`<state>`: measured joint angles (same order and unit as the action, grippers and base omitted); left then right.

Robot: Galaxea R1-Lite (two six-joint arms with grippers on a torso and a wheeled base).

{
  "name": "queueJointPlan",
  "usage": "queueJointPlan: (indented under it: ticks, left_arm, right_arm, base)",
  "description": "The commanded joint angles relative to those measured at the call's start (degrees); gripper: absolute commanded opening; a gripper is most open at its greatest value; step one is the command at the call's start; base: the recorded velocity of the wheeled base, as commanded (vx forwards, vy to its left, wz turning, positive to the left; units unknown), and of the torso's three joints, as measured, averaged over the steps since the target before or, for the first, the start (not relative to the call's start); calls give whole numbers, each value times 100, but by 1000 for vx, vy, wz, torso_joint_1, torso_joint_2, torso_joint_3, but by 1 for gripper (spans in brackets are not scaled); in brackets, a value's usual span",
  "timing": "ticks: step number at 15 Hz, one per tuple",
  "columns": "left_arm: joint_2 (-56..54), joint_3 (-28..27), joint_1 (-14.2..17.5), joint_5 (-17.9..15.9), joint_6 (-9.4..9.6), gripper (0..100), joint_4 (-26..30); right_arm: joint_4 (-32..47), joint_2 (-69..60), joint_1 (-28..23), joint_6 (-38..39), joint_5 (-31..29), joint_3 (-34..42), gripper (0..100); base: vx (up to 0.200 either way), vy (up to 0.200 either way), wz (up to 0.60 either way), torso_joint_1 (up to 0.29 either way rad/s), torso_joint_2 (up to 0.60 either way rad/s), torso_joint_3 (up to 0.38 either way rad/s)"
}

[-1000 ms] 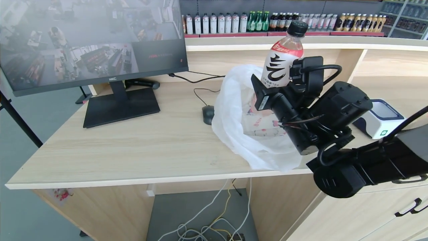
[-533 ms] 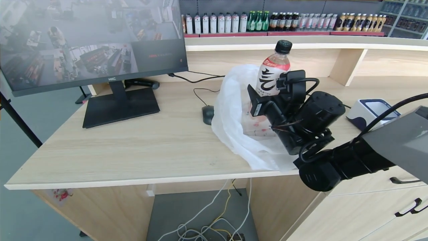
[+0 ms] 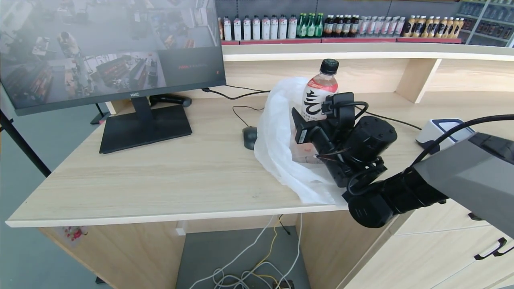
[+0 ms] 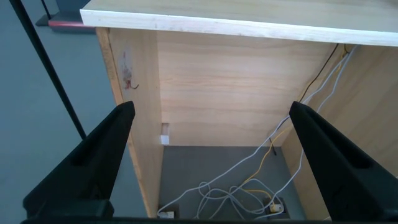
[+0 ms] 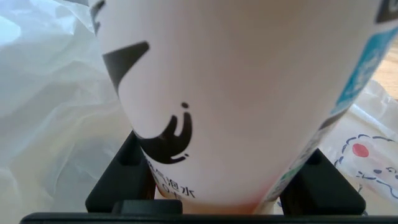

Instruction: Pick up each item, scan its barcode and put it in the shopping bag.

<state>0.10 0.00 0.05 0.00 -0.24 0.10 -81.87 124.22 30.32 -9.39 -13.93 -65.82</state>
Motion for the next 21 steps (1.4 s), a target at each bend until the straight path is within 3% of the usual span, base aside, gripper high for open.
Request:
queueJointPlan:
  ticks: [1,21]
  left_arm:
    - [-1,0,4,0,-2,100,-1]
    - [-1,0,4,0,-20,100,-1]
  right_arm:
    - [-4,67,9,-2,-4,-63,0]
    - [-13,260,18,25,5,201,0]
  base:
    - [0,0,0,0,0,0]
    - [0,0,0,0,0,0]
